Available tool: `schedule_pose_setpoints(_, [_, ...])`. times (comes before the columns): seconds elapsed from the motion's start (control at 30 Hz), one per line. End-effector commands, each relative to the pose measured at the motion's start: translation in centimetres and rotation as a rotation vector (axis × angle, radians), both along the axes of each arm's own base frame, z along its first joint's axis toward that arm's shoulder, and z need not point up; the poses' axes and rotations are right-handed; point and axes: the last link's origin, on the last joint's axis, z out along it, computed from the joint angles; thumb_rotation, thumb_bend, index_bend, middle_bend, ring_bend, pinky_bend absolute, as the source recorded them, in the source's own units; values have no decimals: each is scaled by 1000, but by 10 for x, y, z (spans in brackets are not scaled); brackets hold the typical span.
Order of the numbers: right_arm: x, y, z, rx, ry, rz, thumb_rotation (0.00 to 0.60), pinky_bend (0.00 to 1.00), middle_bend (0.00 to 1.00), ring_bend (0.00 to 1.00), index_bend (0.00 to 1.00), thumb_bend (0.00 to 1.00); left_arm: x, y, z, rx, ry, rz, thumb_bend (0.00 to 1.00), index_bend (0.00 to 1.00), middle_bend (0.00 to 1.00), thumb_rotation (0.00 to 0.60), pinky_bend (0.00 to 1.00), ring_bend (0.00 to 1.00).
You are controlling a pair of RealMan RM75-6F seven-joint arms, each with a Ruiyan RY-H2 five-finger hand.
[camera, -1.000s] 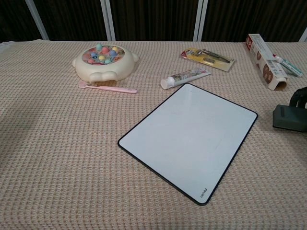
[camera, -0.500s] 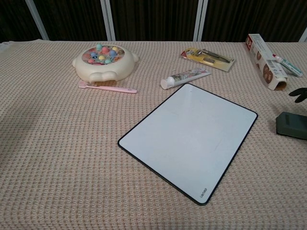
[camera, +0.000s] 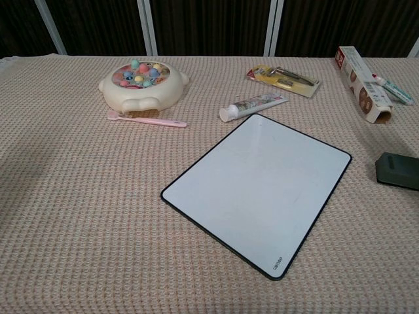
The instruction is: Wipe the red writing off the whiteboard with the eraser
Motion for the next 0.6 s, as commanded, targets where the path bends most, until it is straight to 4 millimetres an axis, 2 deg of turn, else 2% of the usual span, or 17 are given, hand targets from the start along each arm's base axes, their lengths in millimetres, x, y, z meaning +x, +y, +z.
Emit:
schedule_pose_setpoints(0.03, [0,27,24,-113,8,18,600,168,0,67,0,99,0,0,0,0,-1,-1,638,157,88,600,10,23])
schedule_pose_setpoints(0.23, [-11,67,30,-288,6,12,600,168,0,67,0,99,1,-1,-1,-1,0,-6,638,158,88,600,10,23])
schedule_pose_setpoints(0.37, [-20,85,28,-344,28,-6,600,167,0,65,0,98,2,-1,-1,-2,2,-8,637,158,88,600,10,23])
schedule_pose_setpoints(0.6, [-26,91,29,-380,65,-2,600,167,0,60,0,98,2,-1,-2,-3,5,-11,637,158,89,600,10,23])
